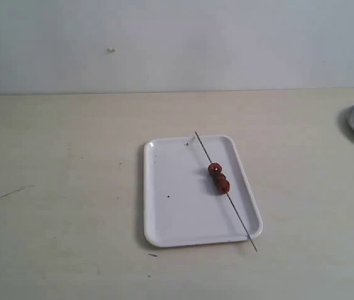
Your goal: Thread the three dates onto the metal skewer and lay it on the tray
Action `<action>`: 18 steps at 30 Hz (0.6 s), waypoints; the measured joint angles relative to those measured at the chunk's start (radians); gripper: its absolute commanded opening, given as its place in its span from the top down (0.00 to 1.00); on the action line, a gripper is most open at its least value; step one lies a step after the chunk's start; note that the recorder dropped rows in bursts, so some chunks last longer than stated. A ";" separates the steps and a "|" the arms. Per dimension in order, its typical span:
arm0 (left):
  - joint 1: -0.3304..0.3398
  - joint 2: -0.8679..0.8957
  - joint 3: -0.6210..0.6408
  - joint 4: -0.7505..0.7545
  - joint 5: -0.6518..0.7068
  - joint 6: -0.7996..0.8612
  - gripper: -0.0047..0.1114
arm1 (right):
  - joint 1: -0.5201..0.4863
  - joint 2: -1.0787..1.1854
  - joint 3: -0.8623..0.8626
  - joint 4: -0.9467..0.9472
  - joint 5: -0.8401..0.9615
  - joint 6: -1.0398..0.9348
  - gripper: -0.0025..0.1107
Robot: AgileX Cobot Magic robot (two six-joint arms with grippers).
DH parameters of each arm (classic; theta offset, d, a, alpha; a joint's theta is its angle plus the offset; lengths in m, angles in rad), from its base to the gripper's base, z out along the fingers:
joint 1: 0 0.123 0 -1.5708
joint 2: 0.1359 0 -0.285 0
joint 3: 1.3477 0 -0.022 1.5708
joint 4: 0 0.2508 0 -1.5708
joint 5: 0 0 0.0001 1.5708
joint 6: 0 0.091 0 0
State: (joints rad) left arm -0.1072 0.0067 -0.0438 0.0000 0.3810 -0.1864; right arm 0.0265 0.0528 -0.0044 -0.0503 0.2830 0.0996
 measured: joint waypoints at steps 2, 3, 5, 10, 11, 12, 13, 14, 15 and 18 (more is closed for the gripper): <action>0.041 0.000 0.010 0.000 0.009 0.000 0.96 | 0.000 0.000 0.000 0.000 0.000 0.000 0.98; 0.054 0.000 0.015 0.000 0.013 0.000 0.96 | 0.000 0.000 0.000 0.000 0.000 0.000 0.98; 0.062 0.000 0.016 0.000 0.027 0.000 0.96 | 0.000 0.000 0.000 0.000 0.000 0.000 0.98; 0.065 0.000 0.016 0.000 0.037 0.000 0.96 | 0.000 0.000 0.000 0.000 0.000 0.000 0.98; 0.065 0.000 0.016 0.000 0.037 0.000 0.96 | 0.000 0.000 0.000 0.000 0.000 0.000 0.98; 0.065 0.000 0.016 0.000 0.037 0.000 0.96 | 0.000 0.000 0.000 0.000 0.000 0.000 0.98; 0.065 0.000 0.016 0.000 0.037 0.000 0.96 | 0.000 0.000 0.000 0.000 0.000 0.000 0.98; 0.065 0.000 0.016 0.000 0.037 0.000 0.96 | 0.000 0.000 0.000 0.000 0.000 0.000 0.98; 0.065 0.000 0.016 0.000 0.037 0.000 0.96 | 0.000 0.000 0.000 0.000 0.000 0.000 0.98; 0.065 0.000 0.016 0.000 0.037 0.000 0.96 | 0.000 0.000 0.000 0.000 0.000 0.000 0.98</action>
State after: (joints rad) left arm -0.0422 0.0067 -0.0275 0.0000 0.4181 -0.1864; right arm 0.0265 0.0528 -0.0044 -0.0503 0.2830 0.0996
